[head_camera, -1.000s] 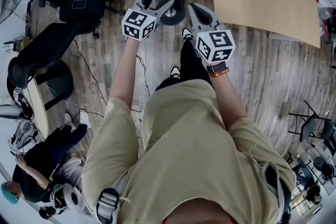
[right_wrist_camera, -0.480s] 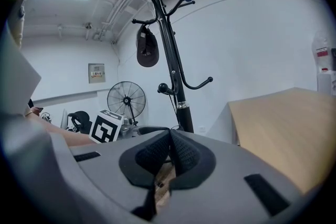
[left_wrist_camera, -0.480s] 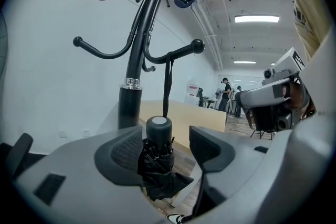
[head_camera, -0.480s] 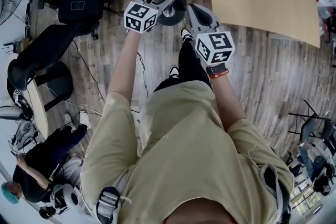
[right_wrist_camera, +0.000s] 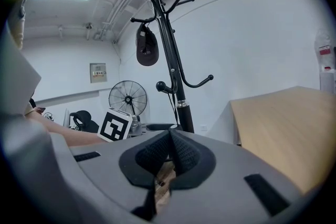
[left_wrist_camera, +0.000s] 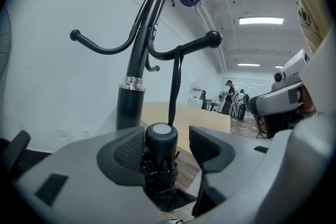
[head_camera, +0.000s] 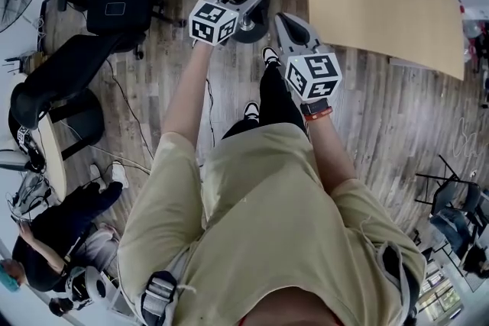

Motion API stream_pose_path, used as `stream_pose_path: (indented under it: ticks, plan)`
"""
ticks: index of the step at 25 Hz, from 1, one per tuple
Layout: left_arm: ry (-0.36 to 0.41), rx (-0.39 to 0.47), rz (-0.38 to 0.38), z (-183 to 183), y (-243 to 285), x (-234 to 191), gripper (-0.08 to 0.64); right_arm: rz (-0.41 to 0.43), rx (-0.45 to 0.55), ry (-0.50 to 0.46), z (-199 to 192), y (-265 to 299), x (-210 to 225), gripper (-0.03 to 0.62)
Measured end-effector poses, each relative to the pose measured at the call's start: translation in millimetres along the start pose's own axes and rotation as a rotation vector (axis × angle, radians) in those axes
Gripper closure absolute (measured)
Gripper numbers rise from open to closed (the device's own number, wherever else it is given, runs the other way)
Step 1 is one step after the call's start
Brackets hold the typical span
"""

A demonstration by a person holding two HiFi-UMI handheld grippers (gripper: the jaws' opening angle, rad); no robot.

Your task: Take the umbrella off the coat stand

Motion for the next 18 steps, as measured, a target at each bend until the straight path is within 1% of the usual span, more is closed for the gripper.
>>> stream_pose_path:
  ticks: [3,7,9,12,18]
  plan:
    - [-0.013,-0.013,0.028,-0.8,3.0,-2.8,0.291,0.011,-0.005,-0.002,2.9,3.6,-1.1,0.577]
    - [-0.044,-0.017,0.047,-2.5,6.2,-4.8,0.294,0.015,-0.011,-0.002,4.1,5.4,1.5,0.577]
    - [-0.064,-0.016,0.052,-2.6,5.8,-6.0,0.345,0.015,-0.015,-0.002,4.8,6.2,2.5,0.577]
    - [-0.075,-0.022,0.053,-2.1,6.1,-5.3,0.348,0.019,-0.019,-0.002,6.8,6.6,2.9,0.577]
    - [-0.068,-0.02,0.032,-0.3,5.1,1.5,0.35,0.021,-0.018,-0.006,9.5,7.4,3.0,0.577]
Point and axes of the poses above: the fingertips, and each gripper's own axes: y forward along the fingers, x to its right, z out of its top, the point moved 5 cm from there along -y, backward along the fingers, and after that the axes turned 13 degrees about z, right-handed, at the moved point
